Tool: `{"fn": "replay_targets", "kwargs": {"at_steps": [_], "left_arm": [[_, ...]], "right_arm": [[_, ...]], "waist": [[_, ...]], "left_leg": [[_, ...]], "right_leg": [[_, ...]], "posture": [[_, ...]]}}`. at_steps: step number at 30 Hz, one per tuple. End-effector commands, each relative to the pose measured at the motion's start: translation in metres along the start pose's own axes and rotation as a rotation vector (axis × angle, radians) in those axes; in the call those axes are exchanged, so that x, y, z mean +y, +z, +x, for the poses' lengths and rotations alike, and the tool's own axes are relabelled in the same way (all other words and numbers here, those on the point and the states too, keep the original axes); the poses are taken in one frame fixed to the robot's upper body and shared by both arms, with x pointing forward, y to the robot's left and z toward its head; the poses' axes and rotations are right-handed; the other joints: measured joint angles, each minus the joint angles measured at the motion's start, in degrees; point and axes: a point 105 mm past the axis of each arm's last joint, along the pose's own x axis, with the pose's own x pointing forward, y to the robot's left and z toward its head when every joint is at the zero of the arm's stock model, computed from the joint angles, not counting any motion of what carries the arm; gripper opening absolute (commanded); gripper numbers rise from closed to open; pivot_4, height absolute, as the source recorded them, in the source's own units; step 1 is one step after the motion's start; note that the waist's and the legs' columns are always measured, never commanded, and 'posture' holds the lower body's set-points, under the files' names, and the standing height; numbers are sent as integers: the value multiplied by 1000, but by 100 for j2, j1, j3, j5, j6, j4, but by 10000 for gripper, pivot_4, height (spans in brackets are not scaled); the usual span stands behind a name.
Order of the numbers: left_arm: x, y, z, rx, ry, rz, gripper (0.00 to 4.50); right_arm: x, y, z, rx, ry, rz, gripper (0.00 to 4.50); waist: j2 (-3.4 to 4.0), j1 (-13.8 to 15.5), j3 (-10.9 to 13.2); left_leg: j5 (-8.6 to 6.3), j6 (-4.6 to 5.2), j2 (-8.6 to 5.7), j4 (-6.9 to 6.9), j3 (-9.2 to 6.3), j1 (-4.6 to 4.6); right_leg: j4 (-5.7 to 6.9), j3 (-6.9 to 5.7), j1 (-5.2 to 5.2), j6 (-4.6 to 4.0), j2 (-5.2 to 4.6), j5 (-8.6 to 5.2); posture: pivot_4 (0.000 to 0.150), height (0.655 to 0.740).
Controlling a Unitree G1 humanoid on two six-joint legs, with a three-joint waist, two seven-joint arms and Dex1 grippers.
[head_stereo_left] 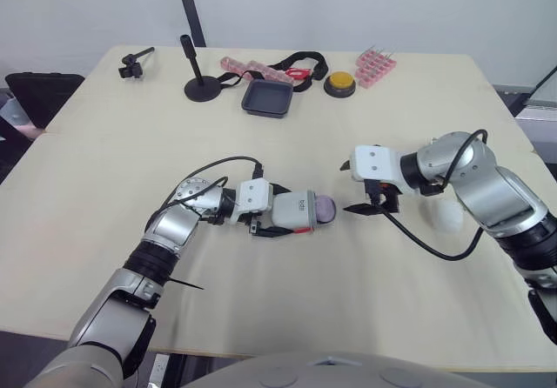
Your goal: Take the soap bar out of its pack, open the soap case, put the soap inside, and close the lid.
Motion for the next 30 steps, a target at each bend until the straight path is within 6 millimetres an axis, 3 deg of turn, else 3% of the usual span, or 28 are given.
{"fn": "replay_targets", "kwargs": {"at_steps": [1, 6, 20, 30], "left_arm": [[3, 8, -2, -24, 10, 37, 34811], [4, 8, -3, -19, 10, 40, 34811], [6, 13, -3, -30, 20, 49, 34811], [7, 16, -1, -42, 16, 44, 34811]], "right_arm": [[-2, 3, -8, -12, -13, -19, 44851], [6, 0, -2, -10, 17, -14, 44851], [21, 14, 16, -47, 91, -36, 213], [14, 29, 30, -48, 58, -90, 213]], "waist": [[2, -9, 1], [2, 7, 1], [2, 10, 1], [2, 0, 1]], "left_leg": [[0, 0, 0, 0, 0, 0], [0, 1, 0, 1, 0, -1], [1, 3, 0, 2, 0, -1], [2, 3, 0, 2, 0, -1]], "right_leg": [[1, 0, 0, 0, 0, 0], [0, 0, 0, 0, -1, 0], [1, -1, -1, -1, -3, 0], [2, -1, -2, 0, -2, 0]], "posture": [[1500, 7400], [1500, 7400], [1500, 7400], [1500, 7400]]}}
